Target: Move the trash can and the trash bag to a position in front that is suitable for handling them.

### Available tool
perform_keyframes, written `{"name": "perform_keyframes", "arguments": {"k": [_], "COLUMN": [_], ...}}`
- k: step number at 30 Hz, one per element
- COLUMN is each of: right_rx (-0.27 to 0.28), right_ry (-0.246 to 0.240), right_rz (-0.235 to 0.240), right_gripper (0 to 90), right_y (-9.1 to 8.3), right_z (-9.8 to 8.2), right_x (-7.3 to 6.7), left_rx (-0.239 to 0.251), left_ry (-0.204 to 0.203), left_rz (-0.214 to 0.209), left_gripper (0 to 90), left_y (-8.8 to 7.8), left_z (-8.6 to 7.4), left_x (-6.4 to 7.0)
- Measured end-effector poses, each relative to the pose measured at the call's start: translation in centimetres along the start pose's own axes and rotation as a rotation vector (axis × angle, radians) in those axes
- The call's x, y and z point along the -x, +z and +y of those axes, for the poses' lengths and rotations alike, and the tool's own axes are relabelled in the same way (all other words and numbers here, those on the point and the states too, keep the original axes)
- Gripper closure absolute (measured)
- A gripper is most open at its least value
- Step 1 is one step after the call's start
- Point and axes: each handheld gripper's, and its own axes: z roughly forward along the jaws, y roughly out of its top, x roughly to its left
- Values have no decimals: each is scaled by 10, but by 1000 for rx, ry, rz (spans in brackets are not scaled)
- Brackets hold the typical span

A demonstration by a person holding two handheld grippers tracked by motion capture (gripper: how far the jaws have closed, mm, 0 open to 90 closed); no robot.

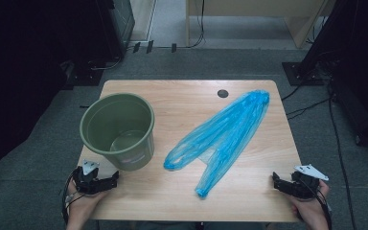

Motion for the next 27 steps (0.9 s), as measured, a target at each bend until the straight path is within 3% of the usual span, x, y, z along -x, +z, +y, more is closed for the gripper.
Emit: {"name": "perform_keyframes", "arguments": {"k": [5, 7, 10, 11, 14, 18, 19, 21, 22, 23, 25, 27], "right_rx": [20, 19, 52, 52, 103, 159, 167, 170, 182, 182, 205, 211], "right_ry": [-40, -11, -6, -6, -27, -16, -42, -58, -117, -117, -168, -156], "right_rz": [1, -20, -7, -7, 19, 76, 91, 99, 105, 105, 113, 134], "right_gripper": [142, 172, 253, 253, 270, 267, 234, 208, 198, 198, 197, 197], "right_y": [-2, -2, -2, -2, -5, -4, 0, 2, 6, 6, 8, 12], "right_z": [0, 1, 6, 6, 12, 25, 29, 31, 35, 35, 39, 46], "right_x": [-2, -3, -12, -12, -22, -39, -50, -56, -67, -67, -75, -79], "left_rx": [8, 30, 49, 52, 60, 68, 70, 76, 75, 76, 75, 75], "left_ry": [3, -11, -73, -83, -100, -86, -84, -89, -88, -86, -91, -92], "left_rz": [-1, 10, 53, 60, 69, 90, 90, 86, 86, 88, 87, 86], "left_gripper": [4, 93, 292, 292, 332, 351, 358, 358, 357, 357, 355, 353], "left_y": [-1, -4, -5, -5, -1, 5, 5, 5, 5, 5, 5, 5], "left_z": [0, -1, 0, 1, 5, 9, 9, 8, 8, 8, 8, 8], "left_x": [-1, -4, -9, -10, -10, -7, -6, -7, -7, -7, -7, -7]}}
